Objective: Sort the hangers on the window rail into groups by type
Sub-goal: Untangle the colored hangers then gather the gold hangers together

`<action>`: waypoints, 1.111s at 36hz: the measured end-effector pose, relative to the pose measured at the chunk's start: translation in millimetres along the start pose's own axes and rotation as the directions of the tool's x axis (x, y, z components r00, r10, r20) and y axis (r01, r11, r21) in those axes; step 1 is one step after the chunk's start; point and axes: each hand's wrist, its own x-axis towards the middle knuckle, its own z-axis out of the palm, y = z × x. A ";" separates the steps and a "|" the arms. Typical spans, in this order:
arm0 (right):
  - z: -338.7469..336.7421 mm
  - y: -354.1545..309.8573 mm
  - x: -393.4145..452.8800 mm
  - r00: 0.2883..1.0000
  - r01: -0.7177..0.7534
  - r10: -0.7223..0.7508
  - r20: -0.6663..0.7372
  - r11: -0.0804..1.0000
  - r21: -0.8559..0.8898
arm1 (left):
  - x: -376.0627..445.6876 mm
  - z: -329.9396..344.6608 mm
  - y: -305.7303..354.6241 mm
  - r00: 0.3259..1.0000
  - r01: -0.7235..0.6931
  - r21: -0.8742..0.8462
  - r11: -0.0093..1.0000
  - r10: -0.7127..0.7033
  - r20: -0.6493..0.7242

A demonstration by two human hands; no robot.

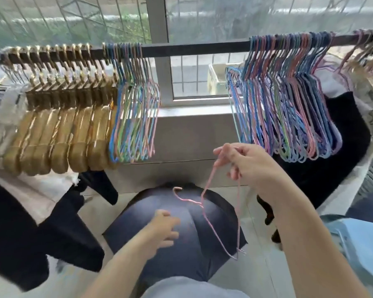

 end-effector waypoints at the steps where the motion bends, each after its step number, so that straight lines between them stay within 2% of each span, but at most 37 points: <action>1: 1.0 -2.3 -2.0 1.000 0.013 -0.013 0.015 1.000 -0.016 | 1.9 -7.3 -4.2 0.999 -0.010 -0.087 0.996 0.006 -0.052; 2: 2.1 -4.8 -3.4 0.999 0.029 -0.029 0.029 0.999 -0.027 | 3.3 -14.2 -5.8 0.998 -0.030 -0.171 0.985 0.021 -0.055; 5: 6.2 -8.7 -7.1 0.993 0.075 -0.078 0.083 0.996 0.039 | 2.2 -30.7 -6.5 0.993 -0.057 -0.360 0.931 0.090 0.074; 10: 0.4 -14.9 -8.2 0.989 0.104 -0.120 0.090 0.981 0.166 | -6.2 -47.5 -10.9 0.964 -0.103 -0.439 0.893 0.199 0.177; 12: -4.7 -15.4 -5.9 0.990 0.119 -0.130 0.046 0.973 0.200 | -8.7 -61.6 -17.8 0.929 -0.123 -0.500 0.857 0.277 0.245; 14: -9.9 -12.9 -2.8 0.992 0.123 -0.122 -0.018 0.960 0.250 | -12.2 -76.9 -22.7 0.855 -0.179 -0.584 0.792 0.419 0.306; 16: -14.4 -8.3 0.4 0.990 0.134 -0.117 -0.074 0.942 0.306 | -14.1 -88.0 -21.6 0.793 -0.159 -0.712 0.684 0.518 0.321; 17: -15.4 -5.9 1.6 0.989 0.143 -0.119 -0.090 0.931 0.336 | -15.5 -90.0 -21.5 0.784 -0.137 -0.766 0.628 0.541 0.303; 21: -8.0 -1.2 5.1 0.983 0.176 -0.138 -0.122 0.896 0.408 | -18.5 -99.9 -15.7 0.817 -0.115 -0.830 0.546 0.527 0.233; 23: -3.6 -1.1 7.1 0.982 0.183 -0.145 -0.121 0.885 0.429 | -16.4 -101.8 -14.5 0.817 -0.066 -0.843 0.533 0.514 0.261; 27: -0.8 3.0 15.4 0.985 0.161 -0.129 -0.113 0.920 0.357 | -14.0 -108.6 -10.7 0.764 -0.013 -0.857 0.514 0.559 0.323; 30: -0.2 16.5 21.0 0.988 0.068 -0.046 -0.150 0.987 0.144 | -11.2 -119.8 -12.0 0.714 -0.051 -0.870 0.491 0.627 0.311; 33: 2.9 30.9 20.4 0.988 -0.022 0.018 -0.156 0.999 -0.025 | -8.4 -125.8 -17.4 0.672 -0.057 -0.881 0.470 0.670 0.314; 34: 6.0 34.9 19.6 0.989 -0.044 0.036 -0.143 0.998 -0.055 | -9.3 -123.7 -19.6 0.723 -0.104 -0.861 0.498 0.632 0.279; 36: 15.1 44.3 19.9 0.993 -0.086 0.078 -0.092 0.993 -0.081 | -16.4 -119.7 -13.5 0.854 -0.332 -0.672 0.662 0.513 0.083; 38: 25.1 57.3 21.6 0.992 -0.130 0.130 -0.006 0.984 -0.119 | -22.0 -103.0 5.4 0.885 -0.444 -0.354 0.823 0.465 -0.031; 40: 35.7 68.9 21.6 0.977 -0.175 0.193 0.088 0.968 -0.182 | -26.8 -79.7 22.1 0.899 -0.438 0.020 0.899 0.438 -0.001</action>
